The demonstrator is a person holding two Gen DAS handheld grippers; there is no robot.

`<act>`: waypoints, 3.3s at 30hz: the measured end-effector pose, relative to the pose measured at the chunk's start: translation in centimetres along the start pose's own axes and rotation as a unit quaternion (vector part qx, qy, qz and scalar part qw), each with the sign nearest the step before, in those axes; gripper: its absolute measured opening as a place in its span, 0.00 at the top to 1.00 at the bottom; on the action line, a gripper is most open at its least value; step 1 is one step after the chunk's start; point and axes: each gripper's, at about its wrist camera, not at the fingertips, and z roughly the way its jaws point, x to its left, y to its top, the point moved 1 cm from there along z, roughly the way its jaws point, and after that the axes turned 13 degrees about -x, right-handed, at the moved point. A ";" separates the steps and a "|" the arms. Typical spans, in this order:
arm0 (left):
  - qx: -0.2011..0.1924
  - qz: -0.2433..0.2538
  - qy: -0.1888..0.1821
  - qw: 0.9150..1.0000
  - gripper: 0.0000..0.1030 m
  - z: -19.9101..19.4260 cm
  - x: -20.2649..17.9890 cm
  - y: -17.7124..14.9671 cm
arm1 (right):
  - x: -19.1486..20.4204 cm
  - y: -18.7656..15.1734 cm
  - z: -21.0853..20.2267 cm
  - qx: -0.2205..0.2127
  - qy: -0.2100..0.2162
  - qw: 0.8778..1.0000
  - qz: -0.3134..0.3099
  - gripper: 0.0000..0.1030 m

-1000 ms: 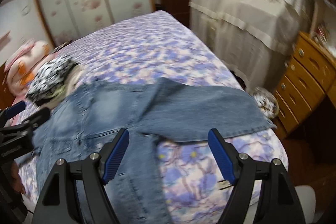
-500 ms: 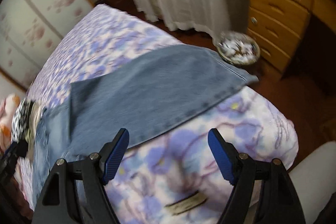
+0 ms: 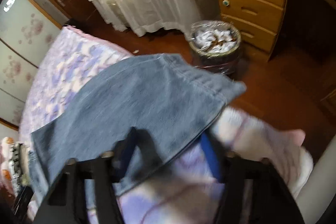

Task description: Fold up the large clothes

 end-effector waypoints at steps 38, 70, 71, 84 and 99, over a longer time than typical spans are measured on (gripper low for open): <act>0.072 -0.238 -0.115 0.962 0.14 -0.6 18.1 -10.3 | 22.7 -14.3 -14.8 0.124 0.210 0.959 -0.145 0.75; -0.107 -0.107 0.075 0.986 0.92 -8.2 23.2 0.1 | 20.9 -10.9 -11.0 0.117 0.193 0.970 -0.089 0.75; -0.100 -0.110 0.095 0.984 0.91 -8.2 24.7 -0.8 | 21.0 -11.1 -10.9 0.122 0.193 0.969 -0.091 0.75; 0.059 -0.301 0.098 0.947 0.29 -1.8 36.5 -12.1 | 22.8 -13.1 -10.8 0.145 0.199 0.960 -0.133 0.70; 0.072 -0.367 0.012 0.927 0.28 8.0 40.7 -8.8 | 24.2 -15.5 -9.7 0.149 0.175 0.951 -0.205 0.70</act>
